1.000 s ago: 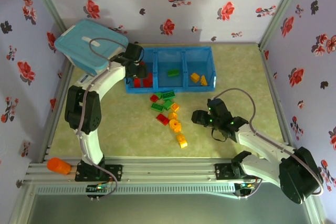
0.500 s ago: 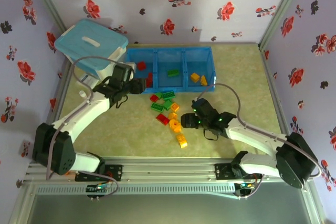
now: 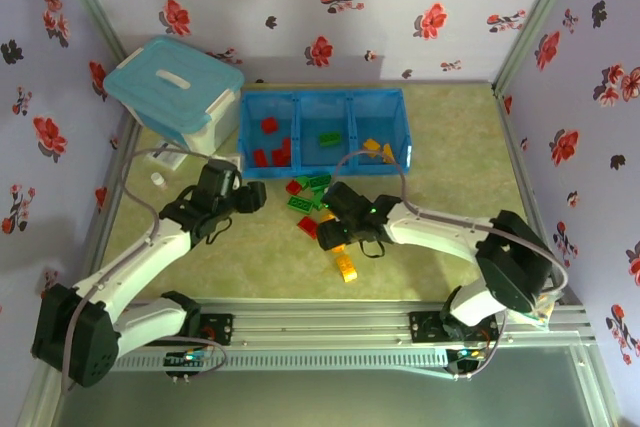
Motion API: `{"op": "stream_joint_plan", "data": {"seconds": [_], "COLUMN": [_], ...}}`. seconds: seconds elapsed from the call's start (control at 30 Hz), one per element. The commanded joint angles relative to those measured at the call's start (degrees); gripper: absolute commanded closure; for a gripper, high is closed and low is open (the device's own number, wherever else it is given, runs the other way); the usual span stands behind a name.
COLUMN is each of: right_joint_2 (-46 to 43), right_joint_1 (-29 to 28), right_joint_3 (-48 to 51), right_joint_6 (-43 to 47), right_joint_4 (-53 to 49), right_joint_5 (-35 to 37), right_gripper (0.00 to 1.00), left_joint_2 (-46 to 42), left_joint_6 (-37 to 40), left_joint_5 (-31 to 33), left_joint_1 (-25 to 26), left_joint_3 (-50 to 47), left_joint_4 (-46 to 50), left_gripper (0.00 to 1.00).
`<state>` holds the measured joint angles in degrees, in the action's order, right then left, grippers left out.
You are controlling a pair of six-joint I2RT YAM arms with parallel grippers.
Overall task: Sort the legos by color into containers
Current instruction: Pick up the lego from the bottom-center of the table, then place the lego in the container.
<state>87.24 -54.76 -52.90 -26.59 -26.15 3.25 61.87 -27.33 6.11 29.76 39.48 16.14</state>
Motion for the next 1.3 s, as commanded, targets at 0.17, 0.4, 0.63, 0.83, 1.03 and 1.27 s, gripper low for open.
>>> {"op": "stream_joint_plan", "data": {"seconds": [0.17,0.4,0.63,0.83,1.03,1.27], "right_joint_2": [8.6,12.4,11.74,8.71,2.88,-4.63], "right_joint_1": [-2.44,-3.83,-4.06,-4.01,-2.07,4.66], "right_joint_3": [-7.11,-9.88,-11.65,-14.13,-14.46,-12.72], "right_joint_6": [2.76,2.53,3.03,4.78,5.42,5.32], "right_joint_4": [-7.94,-10.78,-12.18,-14.72,-15.58,-14.06], "right_joint_5": [2.82,4.83,5.68,8.31,11.86,11.15], "right_gripper": [0.27,0.35,0.64,0.66,0.64,0.64], "left_joint_2": [-2.18,-2.61,-2.12,-2.5,-2.8,-1.7], "left_joint_6": [-2.99,-3.11,-2.81,-2.9,-3.98,-6.66], "left_joint_5": [-0.31,-0.2,-0.21,-0.31,-0.06,1.15], "left_joint_1": [0.74,0.74,0.74,1.17,3.42,7.63], "left_joint_3": [-4.47,-5.36,-5.26,-5.67,-7.01,-10.15], "left_joint_4": [0.27,-0.45,-0.76,-0.58,-0.18,-3.13], "left_gripper": [0.35,0.35,0.36,0.38,0.38,0.39]}}
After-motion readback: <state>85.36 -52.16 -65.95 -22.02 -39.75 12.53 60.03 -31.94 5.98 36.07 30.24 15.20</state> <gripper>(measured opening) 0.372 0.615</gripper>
